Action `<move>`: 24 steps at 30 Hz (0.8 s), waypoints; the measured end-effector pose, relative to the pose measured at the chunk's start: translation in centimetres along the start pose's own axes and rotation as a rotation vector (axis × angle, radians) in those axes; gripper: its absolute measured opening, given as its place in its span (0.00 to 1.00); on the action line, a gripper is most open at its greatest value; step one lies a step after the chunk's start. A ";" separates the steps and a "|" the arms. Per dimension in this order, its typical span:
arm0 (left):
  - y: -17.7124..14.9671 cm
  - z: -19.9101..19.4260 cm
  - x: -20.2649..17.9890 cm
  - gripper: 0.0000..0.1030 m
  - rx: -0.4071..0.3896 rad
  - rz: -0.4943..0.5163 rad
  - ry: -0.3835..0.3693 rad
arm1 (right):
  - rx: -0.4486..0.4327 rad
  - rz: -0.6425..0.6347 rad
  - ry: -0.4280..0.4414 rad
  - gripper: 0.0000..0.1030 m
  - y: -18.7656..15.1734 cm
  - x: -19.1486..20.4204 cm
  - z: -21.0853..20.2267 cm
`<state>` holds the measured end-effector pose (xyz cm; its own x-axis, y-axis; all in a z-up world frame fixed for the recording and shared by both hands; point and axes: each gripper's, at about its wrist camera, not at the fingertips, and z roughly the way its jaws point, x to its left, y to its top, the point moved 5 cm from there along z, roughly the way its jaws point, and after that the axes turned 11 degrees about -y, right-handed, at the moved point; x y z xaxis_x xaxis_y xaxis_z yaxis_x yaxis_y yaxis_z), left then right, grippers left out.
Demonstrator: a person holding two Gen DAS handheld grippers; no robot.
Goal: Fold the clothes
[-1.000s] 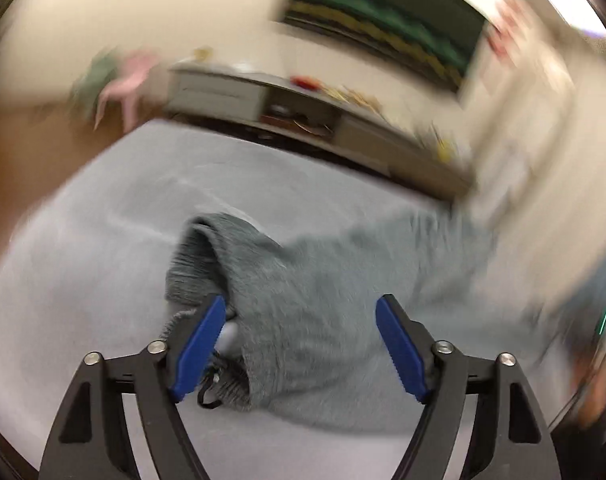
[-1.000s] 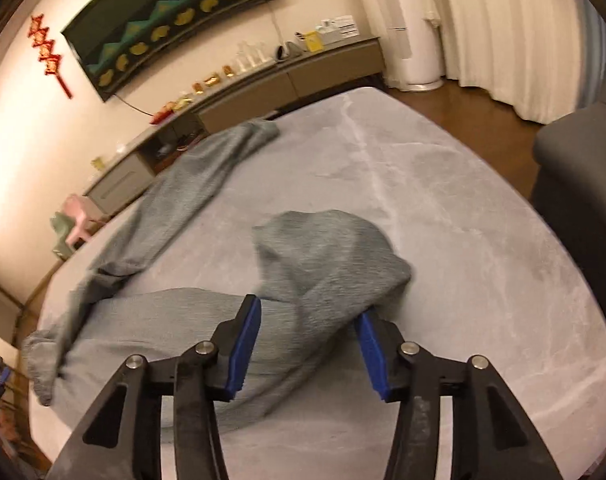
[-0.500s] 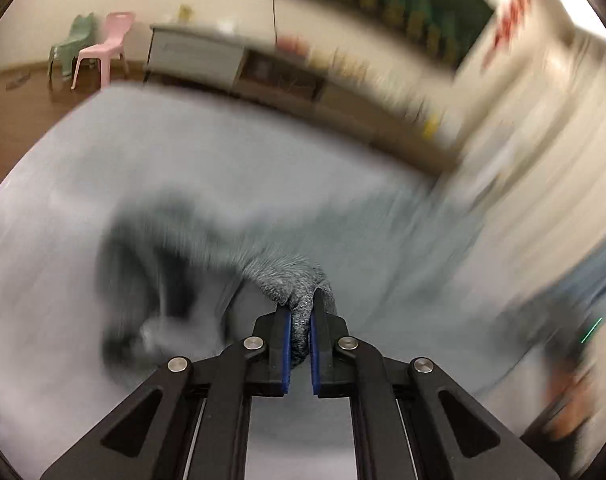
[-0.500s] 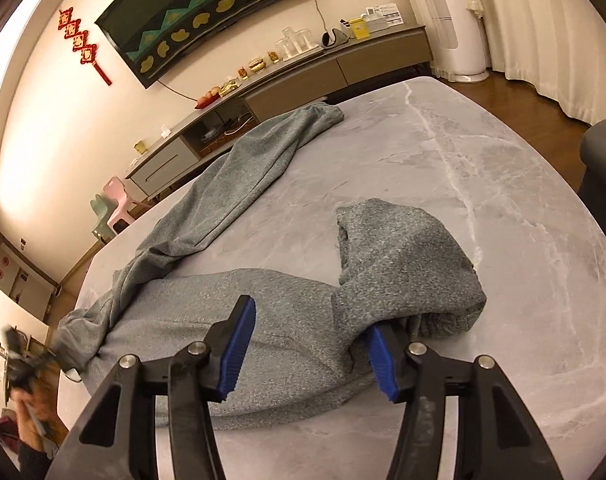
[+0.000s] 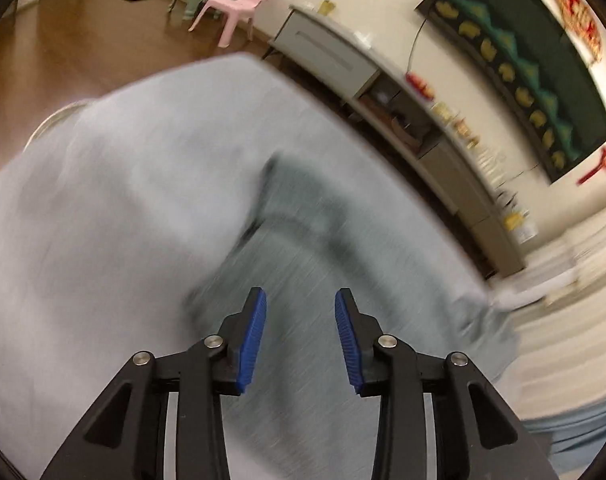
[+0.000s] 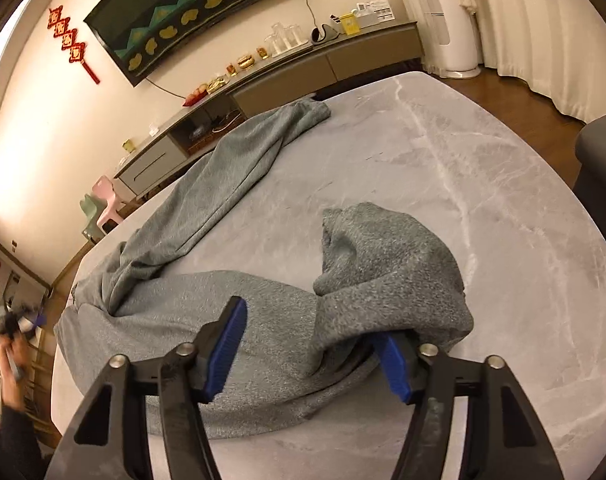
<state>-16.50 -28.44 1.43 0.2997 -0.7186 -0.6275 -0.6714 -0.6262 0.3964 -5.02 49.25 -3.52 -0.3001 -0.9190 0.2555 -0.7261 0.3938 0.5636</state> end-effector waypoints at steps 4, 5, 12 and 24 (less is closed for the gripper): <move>-4.2 -0.2 3.5 0.39 0.012 0.005 0.088 | 0.015 0.008 -0.017 0.64 -0.3 -0.9 0.1; -5.2 -0.3 4.3 0.45 0.015 0.007 0.110 | 0.014 0.012 -0.025 0.64 -0.3 -1.2 0.0; -4.9 2.0 5.2 0.50 0.032 0.042 0.128 | 0.004 0.135 -0.104 0.64 0.8 -5.1 0.8; -2.9 4.2 4.1 0.18 -0.053 0.017 0.091 | -0.044 -0.034 -0.145 0.08 3.9 -2.1 2.3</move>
<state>-16.14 -28.27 -5.08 0.3507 -0.7525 -0.5575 -0.6412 -0.6268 0.4427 -8.66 52.66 -3.63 -0.3641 -0.9234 0.1215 -0.7104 0.3597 0.6049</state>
